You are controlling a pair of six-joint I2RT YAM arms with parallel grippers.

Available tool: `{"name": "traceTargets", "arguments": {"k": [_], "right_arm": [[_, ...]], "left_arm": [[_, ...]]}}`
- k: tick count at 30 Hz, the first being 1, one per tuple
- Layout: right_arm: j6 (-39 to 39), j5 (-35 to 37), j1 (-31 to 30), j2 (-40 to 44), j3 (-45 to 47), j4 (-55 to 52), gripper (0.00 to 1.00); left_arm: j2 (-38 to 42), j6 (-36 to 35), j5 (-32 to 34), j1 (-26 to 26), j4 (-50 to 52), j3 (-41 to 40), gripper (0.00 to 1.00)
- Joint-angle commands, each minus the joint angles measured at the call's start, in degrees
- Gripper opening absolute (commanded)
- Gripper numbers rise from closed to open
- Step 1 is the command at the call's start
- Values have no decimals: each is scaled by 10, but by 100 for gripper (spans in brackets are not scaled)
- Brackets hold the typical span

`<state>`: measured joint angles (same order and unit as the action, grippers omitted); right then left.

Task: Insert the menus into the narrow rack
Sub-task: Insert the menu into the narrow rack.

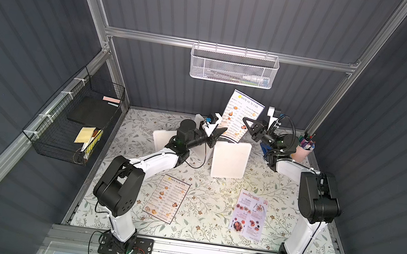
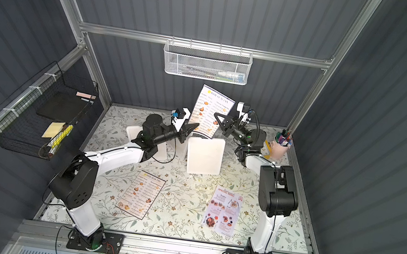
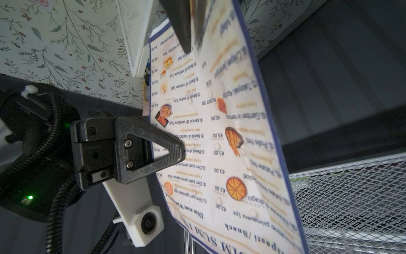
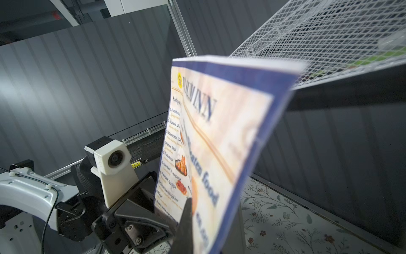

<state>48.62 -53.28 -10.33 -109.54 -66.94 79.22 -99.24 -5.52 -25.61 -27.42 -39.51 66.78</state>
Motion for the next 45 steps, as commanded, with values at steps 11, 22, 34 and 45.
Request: {"name": "traceTargets", "arguments": {"k": [11,22,34,45], "right_arm": [[9,7,-3,27,17,16,0],[9,11,-3,38,35,16,0],[3,11,-3,39,45,16,0],[-4,2,-2,41,59,16,0]], "left_arm": [[33,8,-16,5,-13,-17,13],[42,9,-18,6,-16,-29,11],[43,9,-21,6,-17,-29,11],[45,11,-22,7,-14,-30,34]]}}
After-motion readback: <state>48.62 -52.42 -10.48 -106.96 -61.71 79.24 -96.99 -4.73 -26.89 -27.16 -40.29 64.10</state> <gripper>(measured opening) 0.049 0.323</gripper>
